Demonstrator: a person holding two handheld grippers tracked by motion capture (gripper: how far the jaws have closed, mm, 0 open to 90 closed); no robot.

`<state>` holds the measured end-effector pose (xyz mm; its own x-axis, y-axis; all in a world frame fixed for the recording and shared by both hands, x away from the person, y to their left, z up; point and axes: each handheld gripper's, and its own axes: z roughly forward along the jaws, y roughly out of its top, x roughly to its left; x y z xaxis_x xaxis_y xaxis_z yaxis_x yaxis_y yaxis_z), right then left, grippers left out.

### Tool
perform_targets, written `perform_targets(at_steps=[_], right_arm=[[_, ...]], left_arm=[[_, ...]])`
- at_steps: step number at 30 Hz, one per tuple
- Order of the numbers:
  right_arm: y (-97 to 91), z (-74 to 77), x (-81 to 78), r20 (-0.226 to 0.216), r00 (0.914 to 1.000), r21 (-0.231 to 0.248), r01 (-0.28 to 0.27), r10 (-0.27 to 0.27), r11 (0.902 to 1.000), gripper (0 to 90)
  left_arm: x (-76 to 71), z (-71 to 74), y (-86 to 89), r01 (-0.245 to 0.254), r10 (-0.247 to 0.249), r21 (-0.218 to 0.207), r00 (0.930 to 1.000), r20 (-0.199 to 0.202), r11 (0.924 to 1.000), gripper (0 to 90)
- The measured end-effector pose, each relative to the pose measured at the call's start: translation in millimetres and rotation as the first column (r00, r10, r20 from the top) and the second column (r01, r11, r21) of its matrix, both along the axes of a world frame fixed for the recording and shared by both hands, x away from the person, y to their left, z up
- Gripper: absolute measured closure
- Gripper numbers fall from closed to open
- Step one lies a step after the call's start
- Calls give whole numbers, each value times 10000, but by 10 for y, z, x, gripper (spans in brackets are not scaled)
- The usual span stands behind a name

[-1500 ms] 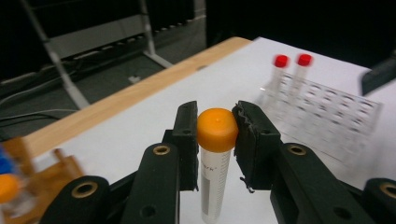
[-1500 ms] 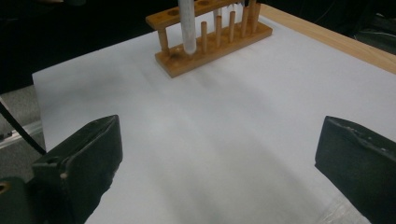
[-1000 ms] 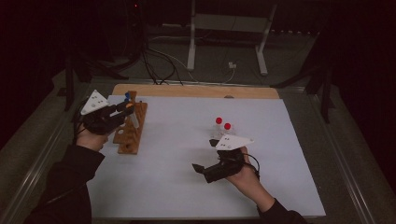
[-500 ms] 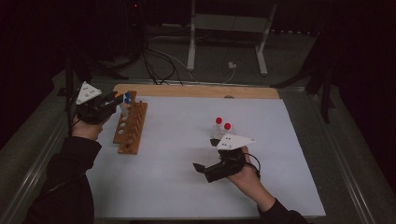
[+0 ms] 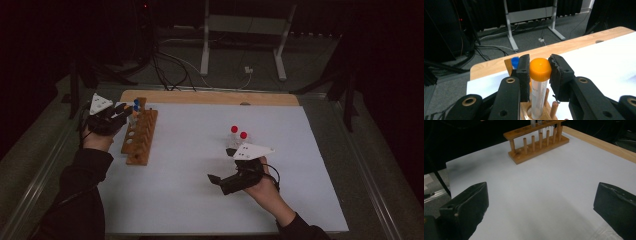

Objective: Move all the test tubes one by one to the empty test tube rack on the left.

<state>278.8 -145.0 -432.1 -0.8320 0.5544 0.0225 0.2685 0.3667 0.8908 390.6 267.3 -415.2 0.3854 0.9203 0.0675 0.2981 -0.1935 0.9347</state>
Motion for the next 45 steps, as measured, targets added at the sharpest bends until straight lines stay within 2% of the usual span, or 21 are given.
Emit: perform_targets(at_steps=[8, 16, 23, 29, 34, 37, 38, 43, 45], right_arm=[[-8, 3, 2, -7, 10000, 7, 1, -1, 10000, 0], [-18, 11, 4, -15, 10000, 41, 27, -26, 10000, 0], [-26, 15, 7, -13, 10000, 28, 20, -20, 10000, 0], [-43, 38, 4, 14, 10000, 83, 32, -32, 10000, 0], [-103, 90, 14, 150, 9997, 155, 190, -192, 9997, 0], [-177, 145, 33, 296, 9987, 262, 397, -404, 9989, 0], [-209, 165, 39, 330, 9983, 322, 476, -487, 9983, 0], [-373, 248, 89, 551, 9927, 541, 1044, -1073, 9931, 0], [-435, 273, 111, 658, 9887, 560, 1313, -1349, 9898, 0]], left_arm=[[43, -211, -2, -160, 162, 42, 9989, -446, 9999, 719], [69, -355, -7, -284, 294, 138, 9964, -800, 9995, 718], [64, -375, -8, -287, 302, 185, 9962, -822, 9994, 715], [54, -353, -24, -71, 106, 328, 9942, -1070, 9994, 702], [-24, -300, -57, 11, 34, 402, 9936, -1132, 9992, 526], [-121, -251, -90, 123, -72, 600, 9964, -848, 9981, 439], [-155, -239, -110, 145, -96, 628, 9969, -782, 9979, 375], [-329, -176, -211, 794, -770, 295, 9942, -754, 9964, 171], [-393, -156, -253, 1187, -1178, 61, 9898, -805, 9929, 146]])
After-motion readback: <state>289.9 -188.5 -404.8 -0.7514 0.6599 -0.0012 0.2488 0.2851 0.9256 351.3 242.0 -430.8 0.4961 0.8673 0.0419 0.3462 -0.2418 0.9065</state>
